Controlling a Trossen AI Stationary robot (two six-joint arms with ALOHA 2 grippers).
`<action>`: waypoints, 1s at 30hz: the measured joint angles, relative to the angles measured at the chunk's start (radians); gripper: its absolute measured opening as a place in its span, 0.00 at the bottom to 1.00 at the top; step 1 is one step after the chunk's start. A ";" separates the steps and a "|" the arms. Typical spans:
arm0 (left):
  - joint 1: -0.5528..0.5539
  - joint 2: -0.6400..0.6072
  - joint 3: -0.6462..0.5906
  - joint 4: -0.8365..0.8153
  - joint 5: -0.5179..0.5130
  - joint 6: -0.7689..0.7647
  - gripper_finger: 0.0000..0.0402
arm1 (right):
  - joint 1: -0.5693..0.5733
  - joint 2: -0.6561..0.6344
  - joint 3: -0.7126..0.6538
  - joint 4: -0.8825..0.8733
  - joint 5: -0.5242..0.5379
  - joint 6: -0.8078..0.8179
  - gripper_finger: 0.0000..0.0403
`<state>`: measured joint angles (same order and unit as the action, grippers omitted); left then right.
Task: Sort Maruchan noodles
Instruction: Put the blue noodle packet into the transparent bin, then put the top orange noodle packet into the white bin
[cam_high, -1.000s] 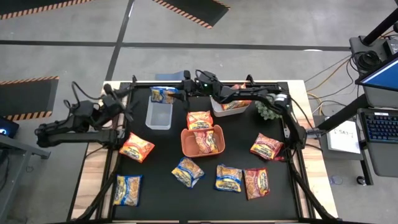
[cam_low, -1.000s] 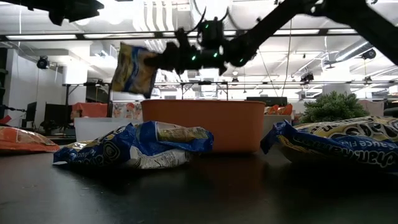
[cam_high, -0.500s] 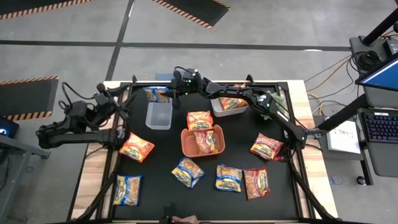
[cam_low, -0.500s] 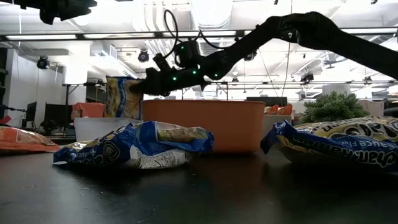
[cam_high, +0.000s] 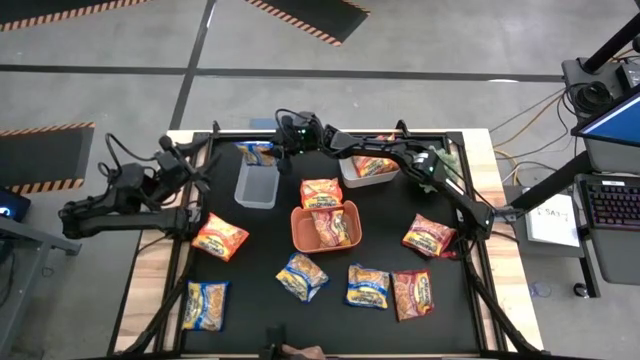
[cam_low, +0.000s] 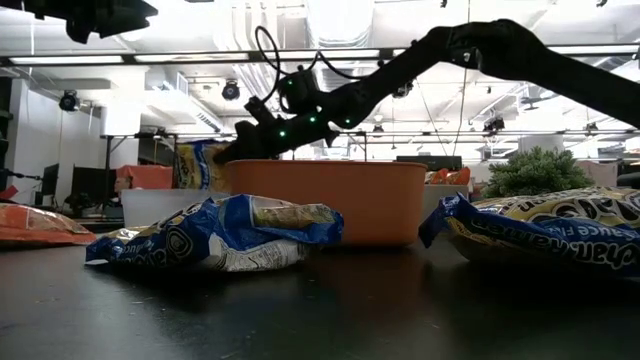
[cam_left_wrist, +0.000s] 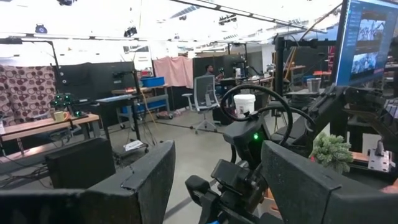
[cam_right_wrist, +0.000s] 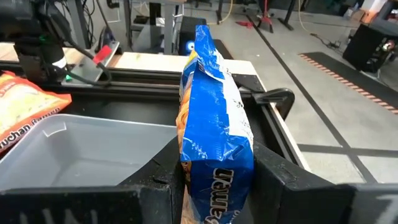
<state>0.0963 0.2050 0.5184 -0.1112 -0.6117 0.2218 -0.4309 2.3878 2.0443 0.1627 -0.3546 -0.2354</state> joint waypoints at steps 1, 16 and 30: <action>0.000 0.000 -0.005 0.003 0.000 0.000 0.55 | 0.000 0.000 0.000 0.000 0.000 0.000 0.28; 0.000 0.000 -0.033 0.050 0.001 0.000 0.55 | 0.000 0.000 -0.005 -0.032 0.044 0.028 0.49; 0.000 0.005 -0.069 0.037 0.002 -0.113 0.55 | 0.001 -0.116 -0.006 -0.240 0.030 0.030 0.50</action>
<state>0.0963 0.2098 0.4499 -0.0737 -0.6094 0.1088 -0.4301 2.2721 2.0388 -0.0776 -0.3245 -0.2056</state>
